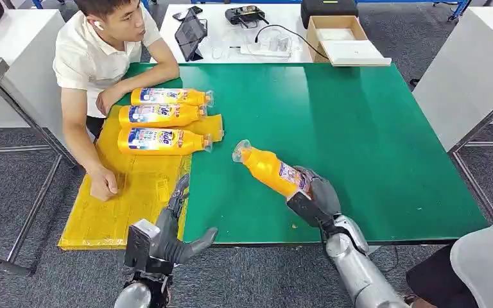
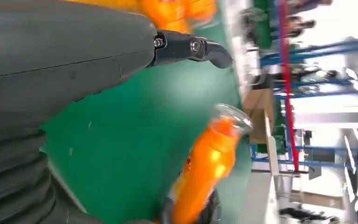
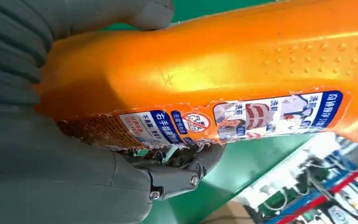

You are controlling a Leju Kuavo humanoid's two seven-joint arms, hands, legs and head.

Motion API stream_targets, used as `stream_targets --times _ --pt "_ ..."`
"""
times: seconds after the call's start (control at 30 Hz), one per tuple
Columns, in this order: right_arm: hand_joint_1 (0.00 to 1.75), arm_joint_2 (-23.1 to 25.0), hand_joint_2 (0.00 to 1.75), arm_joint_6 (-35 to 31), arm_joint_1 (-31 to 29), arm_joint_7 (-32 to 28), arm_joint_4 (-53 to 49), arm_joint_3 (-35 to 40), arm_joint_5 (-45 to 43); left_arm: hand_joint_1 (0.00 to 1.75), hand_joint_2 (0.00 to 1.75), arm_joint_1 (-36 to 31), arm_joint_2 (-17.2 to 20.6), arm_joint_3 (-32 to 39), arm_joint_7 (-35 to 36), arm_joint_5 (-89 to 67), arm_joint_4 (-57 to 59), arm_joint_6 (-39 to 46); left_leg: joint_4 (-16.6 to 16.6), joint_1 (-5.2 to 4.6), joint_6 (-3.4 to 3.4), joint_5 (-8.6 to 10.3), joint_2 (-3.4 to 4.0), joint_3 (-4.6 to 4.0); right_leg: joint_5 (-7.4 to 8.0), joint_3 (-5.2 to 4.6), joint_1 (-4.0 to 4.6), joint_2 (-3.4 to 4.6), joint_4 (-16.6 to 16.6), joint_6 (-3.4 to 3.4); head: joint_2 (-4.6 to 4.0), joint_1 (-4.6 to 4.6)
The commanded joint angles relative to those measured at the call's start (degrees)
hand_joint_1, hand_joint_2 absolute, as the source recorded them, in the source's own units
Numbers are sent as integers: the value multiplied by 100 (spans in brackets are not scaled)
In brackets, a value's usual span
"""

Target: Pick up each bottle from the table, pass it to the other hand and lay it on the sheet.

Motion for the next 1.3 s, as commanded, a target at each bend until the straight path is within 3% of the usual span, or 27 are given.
stream_targets --times 0.03,0.13,0.3,0.57,1.1,1.3 --pt "175 118 175 237 638 -79 -1400 176 -396 0 175 33 -14 92 205 812 52 -300 3 8 -13 6 0 -29 5 -24 8 -8 1 -15 2 0" --pt "175 138 175 430 702 -476 -1828 310 -806 0 175 -10 4 -7 133 1096 130 -413 1 7 -9 3 8 -39 3 -35 6 4 1 -10 2 2" --pt "175 43 175 753 652 -399 -2344 952 -899 0 175 -129 207 -385 -418 453 -12 -485 4 6 -14 3 15 -72 3 -65 5 8 8 -15 0 2" --pt "175 294 175 929 474 -646 -1800 1486 -834 0 175 -268 96 -526 -342 24 9 -470 -1 2 -10 7 4 -86 4 -80 0 2 5 -9 2 2" --pt "175 343 175 1052 515 -1114 -1553 2151 -549 0 175 -467 -8 -596 -54 1055 56 -1132 1 6 -11 6 -1 -90 3 -79 4 -4 2 -10 2 0" --pt "175 441 175 1042 454 -1146 -1379 2460 -527 0 175 -827 -29 -740 4 695 543 -650 -4 1 -8 10 -5 -89 3 -83 0 -8 2 -7 2 -2"
